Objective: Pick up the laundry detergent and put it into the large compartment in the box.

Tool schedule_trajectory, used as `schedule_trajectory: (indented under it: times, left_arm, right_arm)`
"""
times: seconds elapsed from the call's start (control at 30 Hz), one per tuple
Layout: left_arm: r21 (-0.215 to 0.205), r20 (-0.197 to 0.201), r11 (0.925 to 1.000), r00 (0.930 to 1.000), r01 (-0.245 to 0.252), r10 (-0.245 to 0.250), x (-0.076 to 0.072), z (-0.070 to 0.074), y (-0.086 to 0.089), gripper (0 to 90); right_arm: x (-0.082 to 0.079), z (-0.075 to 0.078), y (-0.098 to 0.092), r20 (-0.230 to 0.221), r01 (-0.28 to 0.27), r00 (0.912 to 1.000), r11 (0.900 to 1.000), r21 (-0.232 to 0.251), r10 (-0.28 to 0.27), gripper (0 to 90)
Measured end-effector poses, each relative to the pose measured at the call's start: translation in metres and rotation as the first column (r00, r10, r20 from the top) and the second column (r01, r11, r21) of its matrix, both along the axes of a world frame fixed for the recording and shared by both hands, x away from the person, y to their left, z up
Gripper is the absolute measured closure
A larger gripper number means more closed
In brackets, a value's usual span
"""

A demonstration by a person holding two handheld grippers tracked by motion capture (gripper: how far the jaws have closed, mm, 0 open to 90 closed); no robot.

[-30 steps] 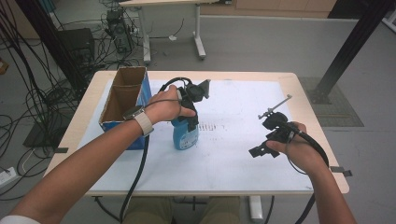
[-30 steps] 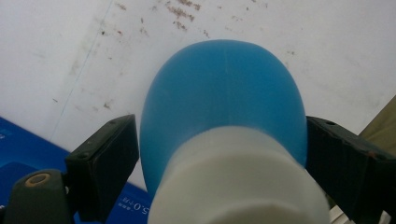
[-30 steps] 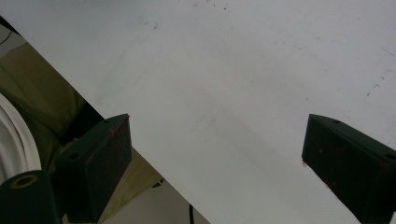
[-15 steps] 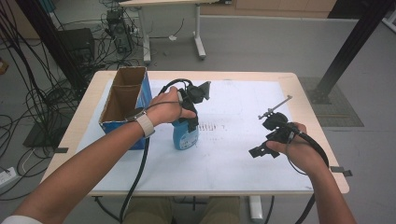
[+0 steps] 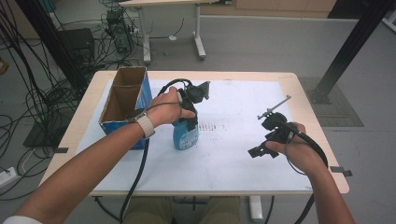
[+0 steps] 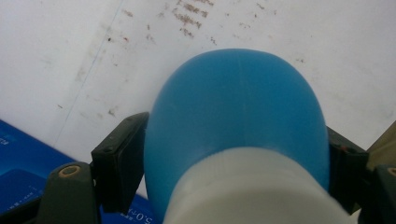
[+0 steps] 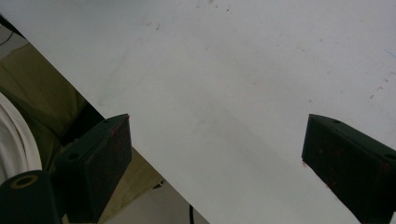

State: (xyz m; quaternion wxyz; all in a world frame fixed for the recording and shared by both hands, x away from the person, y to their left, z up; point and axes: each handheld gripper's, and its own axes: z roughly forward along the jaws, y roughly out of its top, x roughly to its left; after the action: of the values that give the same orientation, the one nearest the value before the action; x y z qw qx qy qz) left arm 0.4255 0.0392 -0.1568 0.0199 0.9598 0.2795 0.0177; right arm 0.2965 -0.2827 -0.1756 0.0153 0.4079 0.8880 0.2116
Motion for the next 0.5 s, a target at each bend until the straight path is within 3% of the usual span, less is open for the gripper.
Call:
schedule_trajectory:
  times: [0.5]
  left_arm:
    - [0.01,0.011,0.9999,0.9999,0.002,-0.003,-0.0022,0.0001,-0.0027,27.5]
  right_arm:
    - [-0.0013,-0.0006,-0.0011,0.002,0.002,1.0,1.0,0.003,-0.002,8.4]
